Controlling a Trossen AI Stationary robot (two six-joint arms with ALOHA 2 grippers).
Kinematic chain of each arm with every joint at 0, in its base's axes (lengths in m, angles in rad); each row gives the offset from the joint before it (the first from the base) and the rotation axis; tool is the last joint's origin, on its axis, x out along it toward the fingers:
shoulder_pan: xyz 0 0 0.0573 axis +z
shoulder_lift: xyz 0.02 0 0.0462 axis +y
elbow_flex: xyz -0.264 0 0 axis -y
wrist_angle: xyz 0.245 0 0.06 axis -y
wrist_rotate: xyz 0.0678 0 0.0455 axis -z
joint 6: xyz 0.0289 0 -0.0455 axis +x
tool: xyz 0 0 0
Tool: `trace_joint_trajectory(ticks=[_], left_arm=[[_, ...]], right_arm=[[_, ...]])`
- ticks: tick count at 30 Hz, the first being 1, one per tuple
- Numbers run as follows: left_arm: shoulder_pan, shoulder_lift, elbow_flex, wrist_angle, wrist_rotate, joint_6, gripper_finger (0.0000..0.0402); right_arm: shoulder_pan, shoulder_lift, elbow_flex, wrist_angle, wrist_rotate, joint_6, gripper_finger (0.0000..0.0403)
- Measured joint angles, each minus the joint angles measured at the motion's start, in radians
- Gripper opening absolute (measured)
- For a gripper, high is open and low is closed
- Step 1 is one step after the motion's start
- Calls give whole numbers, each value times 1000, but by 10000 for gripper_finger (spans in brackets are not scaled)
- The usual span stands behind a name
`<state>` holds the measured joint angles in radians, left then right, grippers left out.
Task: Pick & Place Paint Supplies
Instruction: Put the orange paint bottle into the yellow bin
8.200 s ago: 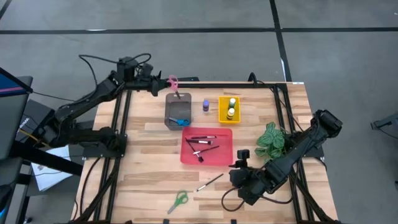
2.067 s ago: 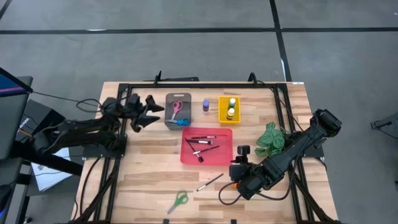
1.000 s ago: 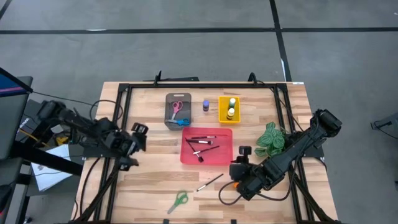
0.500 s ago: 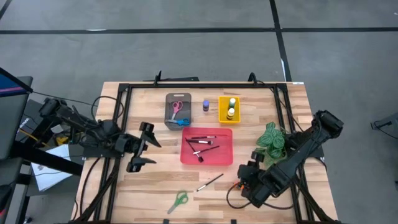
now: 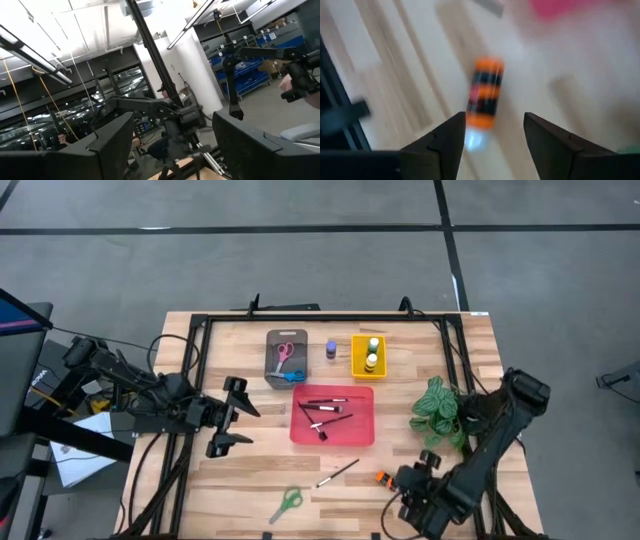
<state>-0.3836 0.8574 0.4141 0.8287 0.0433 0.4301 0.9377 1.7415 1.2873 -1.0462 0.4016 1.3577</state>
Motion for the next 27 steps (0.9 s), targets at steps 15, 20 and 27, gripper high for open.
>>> trace_joint_trajectory(ticks=[15,20,27], left_arm=[[3,3,0,1,1,4,262],[3,3,0,1,1,11,262],[3,3,0,1,1,19,262]], right_arm=[[71,147,0,112,-63,33,200],[70,191,0,89,-50,31,200],[70,218,-1,42,-15,54,199]])
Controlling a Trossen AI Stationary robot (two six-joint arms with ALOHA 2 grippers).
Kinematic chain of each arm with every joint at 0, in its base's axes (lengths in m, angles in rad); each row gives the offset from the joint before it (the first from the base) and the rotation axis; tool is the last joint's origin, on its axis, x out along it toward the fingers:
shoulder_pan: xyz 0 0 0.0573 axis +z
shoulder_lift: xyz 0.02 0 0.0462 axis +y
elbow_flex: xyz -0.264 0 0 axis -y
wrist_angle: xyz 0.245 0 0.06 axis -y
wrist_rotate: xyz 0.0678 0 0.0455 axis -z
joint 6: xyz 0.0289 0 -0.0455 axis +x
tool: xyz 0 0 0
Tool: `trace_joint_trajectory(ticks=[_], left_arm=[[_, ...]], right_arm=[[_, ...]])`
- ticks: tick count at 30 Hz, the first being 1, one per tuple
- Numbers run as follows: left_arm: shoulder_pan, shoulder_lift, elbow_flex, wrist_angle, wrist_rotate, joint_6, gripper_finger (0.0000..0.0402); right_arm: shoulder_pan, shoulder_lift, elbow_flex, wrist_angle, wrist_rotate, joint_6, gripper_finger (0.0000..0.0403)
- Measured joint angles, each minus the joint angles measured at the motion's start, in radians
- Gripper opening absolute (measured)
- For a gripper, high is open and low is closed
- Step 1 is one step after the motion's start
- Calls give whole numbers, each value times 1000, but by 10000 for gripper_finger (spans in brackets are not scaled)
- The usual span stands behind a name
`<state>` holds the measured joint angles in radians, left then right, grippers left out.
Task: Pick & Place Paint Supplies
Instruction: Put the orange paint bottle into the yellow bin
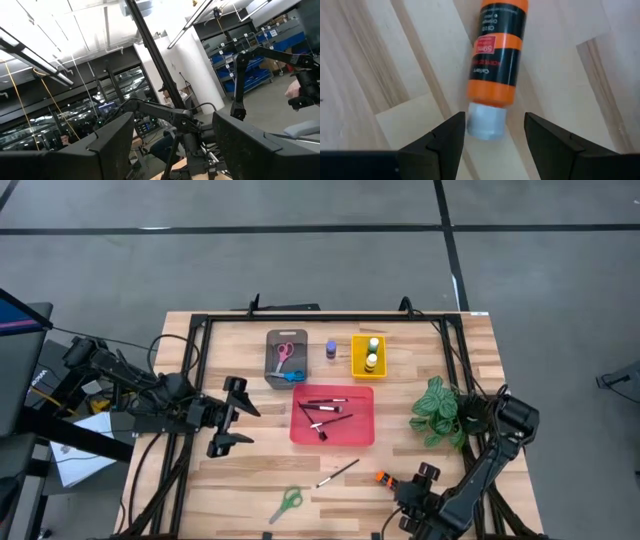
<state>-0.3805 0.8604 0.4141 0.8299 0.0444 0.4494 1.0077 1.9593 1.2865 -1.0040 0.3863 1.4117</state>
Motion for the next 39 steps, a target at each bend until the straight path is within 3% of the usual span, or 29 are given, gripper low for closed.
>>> trace_joint_trajectory(ticks=[26,39], left_arm=[[0,0,0,0,0,2,262],[0,0,0,-1,1,-1,261]], right_arm=[[8,9,0,26,62,10,199],[30,4,-103,102,48,64,195]])
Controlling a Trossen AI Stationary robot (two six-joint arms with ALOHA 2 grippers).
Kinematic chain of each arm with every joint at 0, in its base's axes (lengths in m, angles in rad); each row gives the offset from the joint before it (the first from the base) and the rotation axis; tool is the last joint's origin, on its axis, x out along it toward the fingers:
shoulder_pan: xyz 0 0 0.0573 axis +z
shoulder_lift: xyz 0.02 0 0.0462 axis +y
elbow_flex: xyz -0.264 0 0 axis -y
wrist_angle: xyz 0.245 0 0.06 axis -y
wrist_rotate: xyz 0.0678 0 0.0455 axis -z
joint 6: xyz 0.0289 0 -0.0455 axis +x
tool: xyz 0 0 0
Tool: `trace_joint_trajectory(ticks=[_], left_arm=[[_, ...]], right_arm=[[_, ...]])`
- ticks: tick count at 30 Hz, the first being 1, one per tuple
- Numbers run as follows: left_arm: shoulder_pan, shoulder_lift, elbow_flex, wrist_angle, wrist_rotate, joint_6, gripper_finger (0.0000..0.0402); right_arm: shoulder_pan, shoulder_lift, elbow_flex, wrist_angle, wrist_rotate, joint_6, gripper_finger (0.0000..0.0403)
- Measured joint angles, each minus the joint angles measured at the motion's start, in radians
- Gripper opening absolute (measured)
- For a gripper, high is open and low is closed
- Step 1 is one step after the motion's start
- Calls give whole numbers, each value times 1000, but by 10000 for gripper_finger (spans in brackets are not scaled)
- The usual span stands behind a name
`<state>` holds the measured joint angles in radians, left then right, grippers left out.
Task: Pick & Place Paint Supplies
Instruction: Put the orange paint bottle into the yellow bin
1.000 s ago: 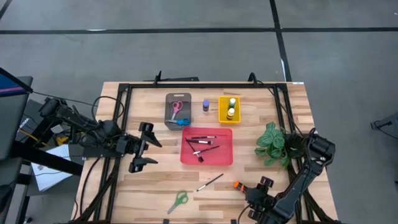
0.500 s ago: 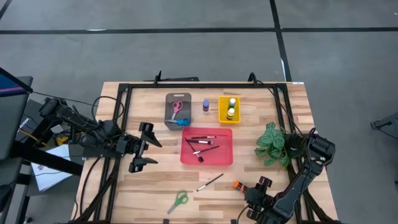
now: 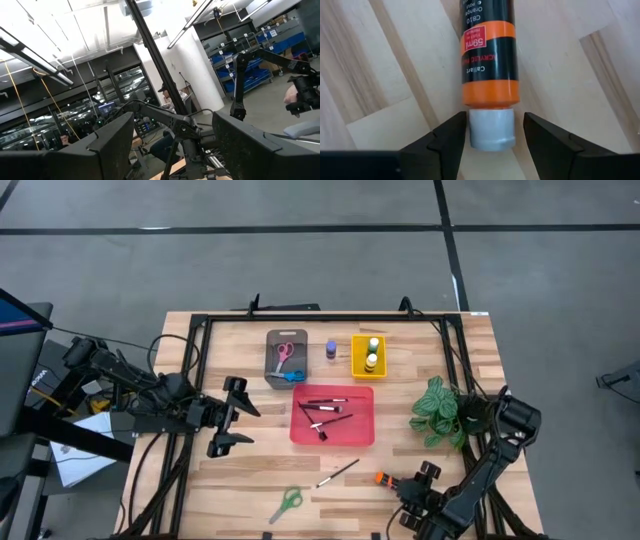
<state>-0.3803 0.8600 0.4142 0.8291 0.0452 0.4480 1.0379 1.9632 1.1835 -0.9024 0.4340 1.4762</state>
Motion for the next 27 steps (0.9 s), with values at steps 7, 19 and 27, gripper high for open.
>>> trace_joint_trajectory(ticks=[7,19,27], left_arm=[[0,0,0,0,0,0,261],[0,3,0,-4,-152,0,262],[0,5,0,-8,-190,16,262]], right_arm=[[2,0,0,7,-6,-10,159],[3,-62,-5,-12,37,-51,111],[-38,-185,-5,-8,281,-291,114]])
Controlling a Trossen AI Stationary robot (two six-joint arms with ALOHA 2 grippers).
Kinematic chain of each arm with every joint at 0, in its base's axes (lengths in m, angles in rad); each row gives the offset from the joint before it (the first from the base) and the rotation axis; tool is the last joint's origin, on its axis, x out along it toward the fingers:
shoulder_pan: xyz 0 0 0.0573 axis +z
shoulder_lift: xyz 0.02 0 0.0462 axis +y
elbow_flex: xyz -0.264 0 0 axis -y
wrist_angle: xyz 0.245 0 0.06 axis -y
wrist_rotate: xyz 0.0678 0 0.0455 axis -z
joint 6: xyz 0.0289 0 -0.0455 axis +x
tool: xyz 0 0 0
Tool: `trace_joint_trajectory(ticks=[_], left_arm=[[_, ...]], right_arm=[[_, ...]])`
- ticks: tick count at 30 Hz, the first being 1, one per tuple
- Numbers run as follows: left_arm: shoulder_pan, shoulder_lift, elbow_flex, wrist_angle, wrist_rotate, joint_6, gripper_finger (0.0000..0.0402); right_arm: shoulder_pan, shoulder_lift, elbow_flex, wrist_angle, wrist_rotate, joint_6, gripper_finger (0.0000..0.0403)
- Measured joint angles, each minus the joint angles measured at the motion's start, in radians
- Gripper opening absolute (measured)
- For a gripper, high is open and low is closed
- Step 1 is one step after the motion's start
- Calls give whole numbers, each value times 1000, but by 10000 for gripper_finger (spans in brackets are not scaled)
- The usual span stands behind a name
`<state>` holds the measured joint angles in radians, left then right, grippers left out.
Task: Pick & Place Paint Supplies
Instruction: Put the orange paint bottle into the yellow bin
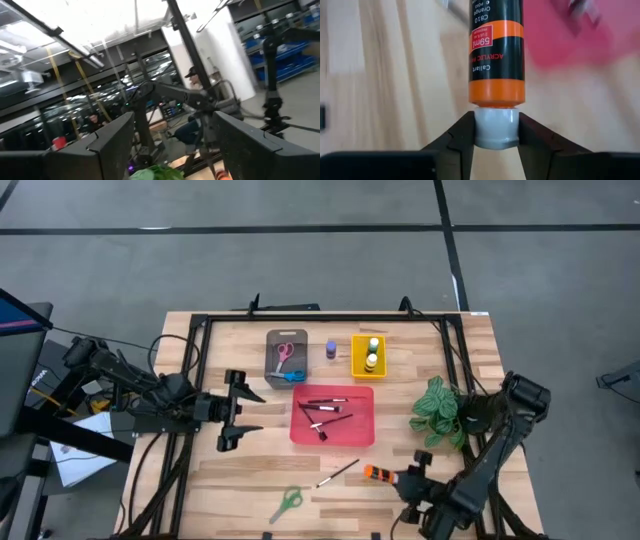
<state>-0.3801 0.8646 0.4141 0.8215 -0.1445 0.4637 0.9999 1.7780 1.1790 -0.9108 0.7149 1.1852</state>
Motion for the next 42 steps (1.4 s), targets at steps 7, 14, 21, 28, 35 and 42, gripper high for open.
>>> trace_joint_trajectory(ticks=[7,14,21,28,35,42], left_arm=[[0,0,0,-23,-60,34,262],[0,2,0,-82,-69,96,262],[2,78,2,-85,-77,112,266],[10,256,111,-93,-83,108,267],[9,450,289,-195,-84,74,267],[7,558,374,-213,-76,69,267]], right_arm=[[-138,-154,22,29,14,-365,114],[-295,-246,123,107,17,-780,115],[-408,-222,127,326,10,-1078,115],[-439,-185,126,394,-13,-1175,116],[-440,-194,127,400,-7,-1174,117],[-425,-194,126,342,-15,-1147,117]])
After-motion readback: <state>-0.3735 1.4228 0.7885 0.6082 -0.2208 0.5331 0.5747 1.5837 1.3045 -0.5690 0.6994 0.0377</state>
